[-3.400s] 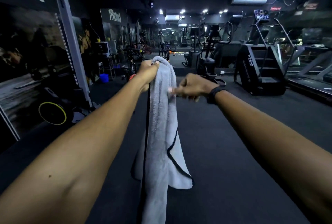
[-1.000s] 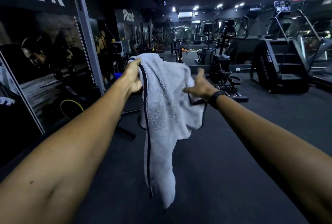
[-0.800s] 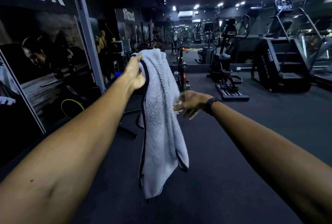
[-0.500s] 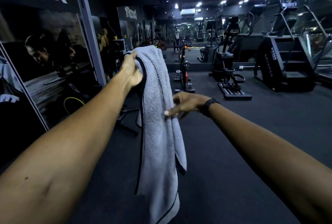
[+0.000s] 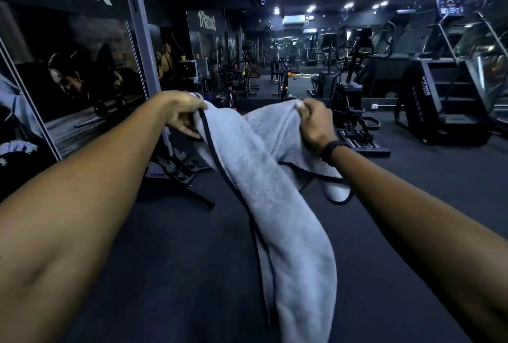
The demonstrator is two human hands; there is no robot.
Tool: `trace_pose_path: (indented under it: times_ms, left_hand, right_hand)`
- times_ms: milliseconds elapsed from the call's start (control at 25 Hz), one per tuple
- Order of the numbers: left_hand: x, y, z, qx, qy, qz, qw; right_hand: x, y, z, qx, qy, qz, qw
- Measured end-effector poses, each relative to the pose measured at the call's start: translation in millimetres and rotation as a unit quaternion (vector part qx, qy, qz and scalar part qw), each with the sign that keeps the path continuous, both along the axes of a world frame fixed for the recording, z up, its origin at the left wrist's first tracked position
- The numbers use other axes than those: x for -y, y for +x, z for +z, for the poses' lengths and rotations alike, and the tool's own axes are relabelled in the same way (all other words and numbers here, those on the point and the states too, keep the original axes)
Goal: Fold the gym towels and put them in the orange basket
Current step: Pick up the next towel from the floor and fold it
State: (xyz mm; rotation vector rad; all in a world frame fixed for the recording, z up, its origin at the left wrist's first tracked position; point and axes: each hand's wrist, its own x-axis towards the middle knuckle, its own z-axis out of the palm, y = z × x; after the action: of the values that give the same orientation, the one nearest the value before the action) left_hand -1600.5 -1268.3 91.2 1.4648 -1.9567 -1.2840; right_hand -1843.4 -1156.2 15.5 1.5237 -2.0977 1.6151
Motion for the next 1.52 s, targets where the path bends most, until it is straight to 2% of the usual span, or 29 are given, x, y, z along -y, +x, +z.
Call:
trace_pose_path:
  times_ms: [80, 160, 240, 280, 360, 440, 520, 600, 680, 800, 920, 1000, 1120, 1160, 1240, 1280, 1360, 1400, 1480, 1520]
  left_hand:
    - [6.1, 5.6, -7.7, -0.024, 0.019, 0.012, 0.999]
    - [11.1, 3.9, -22.1, -0.119, 0.044, 0.025, 0.992]
    - [4.3, 1.6, -29.2, -0.185, 0.068, -0.003, 0.980]
    - [2.3, 0.3, -30.4, -0.182, 0.069, -0.039, 0.980]
    - [-2.5, -2.7, -26.7, -0.112, 0.058, -0.114, 0.985]
    - [-4.8, -8.1, -20.7, -0.076, 0.066, -0.122, 0.987]
    - [-10.7, -13.4, -15.9, -0.104, 0.084, -0.105, 0.985]
    - [-12.4, -16.9, -10.7, -0.145, 0.106, -0.093, 0.979]
    - [-11.8, -16.7, -6.0, -0.177, 0.104, -0.082, 0.975]
    - [-16.0, -17.0, 0.7, -0.222, 0.082, -0.077, 0.968]
    - [-23.4, -29.2, -1.9, -0.222, 0.020, -0.069, 0.972]
    - [-33.5, -39.7, -7.7, -0.150, -0.010, -0.115, 0.982]
    - [-56.0, -57.0, -19.9, -0.055, -0.069, -0.213, 0.973]
    - [-60.8, -61.8, -23.2, -0.049, -0.096, -0.198, 0.974]
    - [-52.2, -65.4, -31.3, -0.084, -0.150, -0.091, 0.981]
    - [-43.7, -63.1, -34.2, -0.134, -0.139, -0.041, 0.980]
    - [-29.0, -53.1, -32.4, -0.247, -0.042, 0.000, 0.968]
    - [-25.4, -49.2, -30.7, -0.289, 0.011, 0.006, 0.957]
    - [-24.6, -44.3, -27.9, -0.333, 0.078, 0.004, 0.940]
    - [-28.9, -43.6, -26.1, -0.351, 0.097, -0.008, 0.931]
  right_hand:
    - [-1.6, -14.5, 17.7, 0.032, -0.016, -0.022, 0.999]
    - [-4.2, -26.9, 31.0, 0.054, -0.010, -0.027, 0.998]
    - [-7.4, -36.6, 37.9, 0.053, -0.014, -0.028, 0.998]
    - [-9.9, -38.0, 39.8, 0.042, -0.018, -0.033, 0.998]
    - [-14.3, -38.4, 38.4, -0.018, -0.005, -0.098, 0.995]
    - [-22.2, -30.4, 34.8, -0.117, 0.035, -0.192, 0.974]
    - [-28.2, -24.7, 30.8, -0.141, 0.083, -0.224, 0.961]
    - [-29.7, -29.6, 27.0, -0.062, 0.113, -0.194, 0.972]
    - [-26.3, -35.6, 22.7, 0.036, 0.116, -0.118, 0.986]
    - [-16.7, -52.6, 12.2, 0.166, 0.042, -0.032, 0.985]
    - [-5.3, -42.2, 14.2, 0.174, 0.023, 0.026, 0.984]
    - [-4.6, -10.0, 26.3, 0.184, 0.019, 0.056, 0.981]
    - [-5.2, 34.7, 42.8, 0.232, 0.000, 0.140, 0.963]
    - [-4.4, 39.6, 43.3, 0.247, 0.000, 0.176, 0.953]
    - [-9.9, 38.4, 37.8, 0.260, -0.001, 0.232, 0.937]
    - [-14.9, 34.9, 32.6, 0.234, 0.002, 0.212, 0.949]
    - [-11.8, 9.0, 8.9, 0.119, 0.024, 0.067, 0.990]
    - [-10.6, -5.5, -3.6, 0.086, 0.052, -0.002, 0.995]
    - [-12.0, -20.0, -24.8, 0.087, 0.169, -0.014, 0.982]
    - [-20.8, -18.2, -30.1, 0.087, 0.288, 0.031, 0.953]
